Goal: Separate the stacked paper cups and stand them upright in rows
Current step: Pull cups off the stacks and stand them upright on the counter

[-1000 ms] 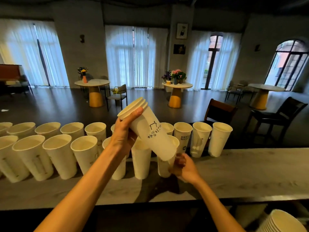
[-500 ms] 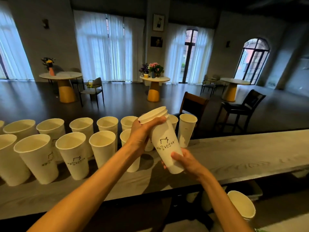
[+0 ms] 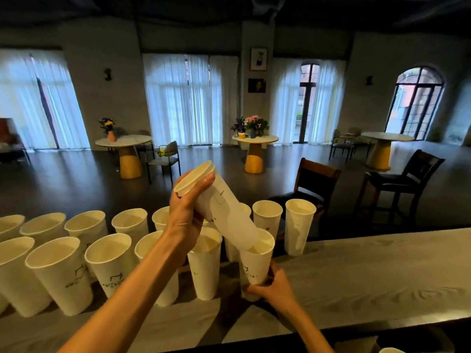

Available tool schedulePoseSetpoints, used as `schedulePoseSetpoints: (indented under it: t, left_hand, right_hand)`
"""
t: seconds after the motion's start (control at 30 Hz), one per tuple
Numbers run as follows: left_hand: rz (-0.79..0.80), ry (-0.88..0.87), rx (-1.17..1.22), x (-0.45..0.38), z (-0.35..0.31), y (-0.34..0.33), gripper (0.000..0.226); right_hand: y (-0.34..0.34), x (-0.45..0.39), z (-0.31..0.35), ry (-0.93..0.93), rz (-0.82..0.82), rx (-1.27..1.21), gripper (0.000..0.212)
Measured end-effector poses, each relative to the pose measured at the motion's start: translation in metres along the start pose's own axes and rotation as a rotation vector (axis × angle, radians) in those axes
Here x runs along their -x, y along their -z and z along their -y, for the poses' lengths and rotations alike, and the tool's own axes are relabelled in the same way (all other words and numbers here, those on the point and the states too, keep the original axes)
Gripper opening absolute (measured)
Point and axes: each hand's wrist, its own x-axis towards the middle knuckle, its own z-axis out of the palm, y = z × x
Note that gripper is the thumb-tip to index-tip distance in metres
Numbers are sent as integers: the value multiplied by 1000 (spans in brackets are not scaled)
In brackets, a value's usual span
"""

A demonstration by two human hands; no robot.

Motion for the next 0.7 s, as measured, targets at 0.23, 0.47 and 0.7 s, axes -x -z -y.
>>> schedulePoseSetpoints:
  t: [0.23, 0.47, 0.7]
  left_hand:
    - [-34, 24, 57, -6, -5, 11, 83]
    - [132, 211, 203, 1, 2, -23, 67]
    - [490, 338, 95, 23, 48, -91, 70]
  right_hand:
    - [-15, -27, 1, 50, 81, 0, 81]
    - [35, -10, -3, 151, 88, 67, 59]
    - [102, 44, 10, -165, 231, -397, 56]
